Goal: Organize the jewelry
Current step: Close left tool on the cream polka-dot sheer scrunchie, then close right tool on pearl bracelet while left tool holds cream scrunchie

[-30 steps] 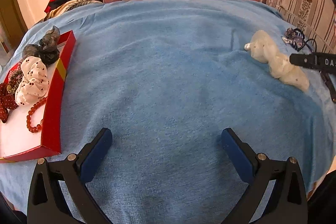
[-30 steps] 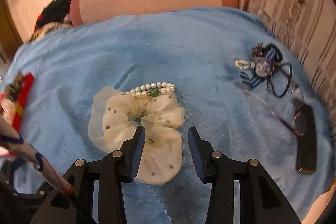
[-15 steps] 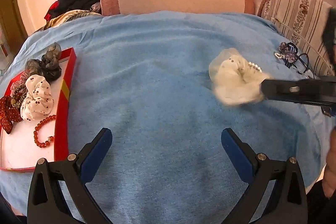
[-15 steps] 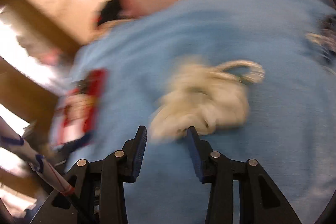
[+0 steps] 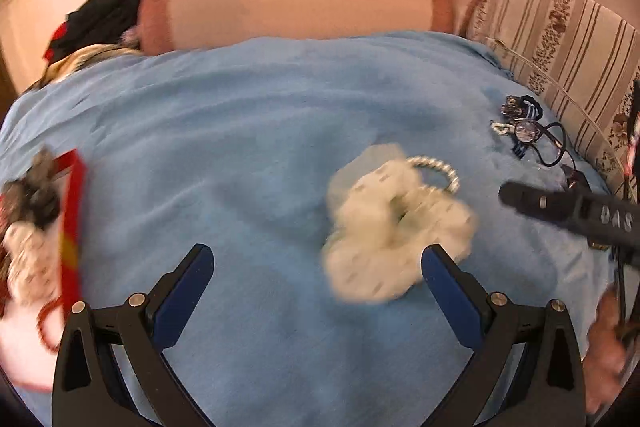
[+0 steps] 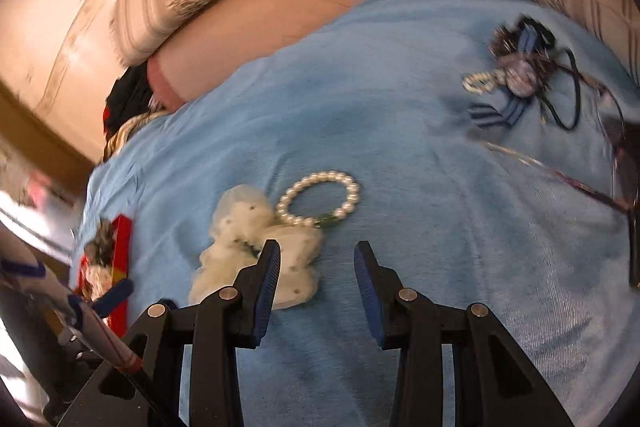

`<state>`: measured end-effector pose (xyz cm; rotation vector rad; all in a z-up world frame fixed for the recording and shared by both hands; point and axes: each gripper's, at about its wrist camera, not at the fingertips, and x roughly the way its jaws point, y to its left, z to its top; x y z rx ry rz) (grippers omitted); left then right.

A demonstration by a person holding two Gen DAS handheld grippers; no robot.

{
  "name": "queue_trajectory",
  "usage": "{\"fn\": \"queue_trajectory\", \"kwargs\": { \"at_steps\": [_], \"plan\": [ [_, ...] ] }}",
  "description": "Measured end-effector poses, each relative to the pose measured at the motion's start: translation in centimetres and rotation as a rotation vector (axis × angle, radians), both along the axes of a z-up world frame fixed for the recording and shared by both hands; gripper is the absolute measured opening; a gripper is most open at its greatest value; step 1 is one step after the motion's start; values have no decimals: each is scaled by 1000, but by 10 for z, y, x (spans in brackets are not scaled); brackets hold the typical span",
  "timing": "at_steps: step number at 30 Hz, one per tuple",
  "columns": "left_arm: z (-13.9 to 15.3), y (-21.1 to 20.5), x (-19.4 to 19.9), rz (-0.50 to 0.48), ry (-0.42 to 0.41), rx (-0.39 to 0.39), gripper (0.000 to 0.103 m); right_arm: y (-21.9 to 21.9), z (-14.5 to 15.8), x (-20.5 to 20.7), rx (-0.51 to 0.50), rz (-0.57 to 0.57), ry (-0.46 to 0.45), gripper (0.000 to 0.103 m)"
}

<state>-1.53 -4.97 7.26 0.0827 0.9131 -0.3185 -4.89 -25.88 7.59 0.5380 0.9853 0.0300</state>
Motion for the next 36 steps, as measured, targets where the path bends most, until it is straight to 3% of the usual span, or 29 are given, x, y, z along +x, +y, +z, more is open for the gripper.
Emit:
{"fn": "queue_trajectory", "kwargs": {
  "at_steps": [4, 6, 8, 9, 12, 14, 20, 23, 24, 25, 27, 29, 33, 36],
  "plan": [
    [-19, -35, 26, -25, 64, 37, 101, -17, -5, -2, 27, -37, 11, 42],
    [-31, -47, 34, -34, 101, 50, 81, -21, -6, -3, 29, -49, 12, 42],
    [-45, -53, 38, -41, 146, 59, 44, -23, -6, -3, 39, -51, 15, 42],
    [-53, -54, 38, -32, 162, 74, 39, -24, -6, -3, 43, -52, 14, 42],
    [-54, -54, 24, -47, 94, 111, 33, -22, -4, -3, 44, -45, 10, 42],
    [-52, -50, 14, -46, 75, 119, 21, -21, -5, -1, 48, -38, 10, 42],
    [-48, -9, -9, -38, 38, 134, 15, -3, -15, 20, -31, -11, 71, 43],
    [-46, 16, -14, -15, 15, 179, 15, 11, -21, 38, -92, 3, 88, 43],
    [-46, 25, -15, -7, 6, 196, 15, 16, -23, 44, -127, 2, 97, 47],
    [-47, 30, -14, -3, 1, 208, 15, 23, -26, 51, -176, -6, 110, 59],
    [-48, 45, -15, 8, -8, 224, 15, 30, -34, 60, -194, -5, 126, 66],
    [-50, 57, -12, 12, -2, 201, 15, 40, -40, 69, -199, 8, 139, 66],
    [-52, 65, -7, 9, 1, 156, 16, 59, -48, 81, -312, 49, 150, 80],
    [-53, 65, -4, -1, -7, 130, 16, 74, -53, 84, -443, 82, 160, 74]
  ]
}}
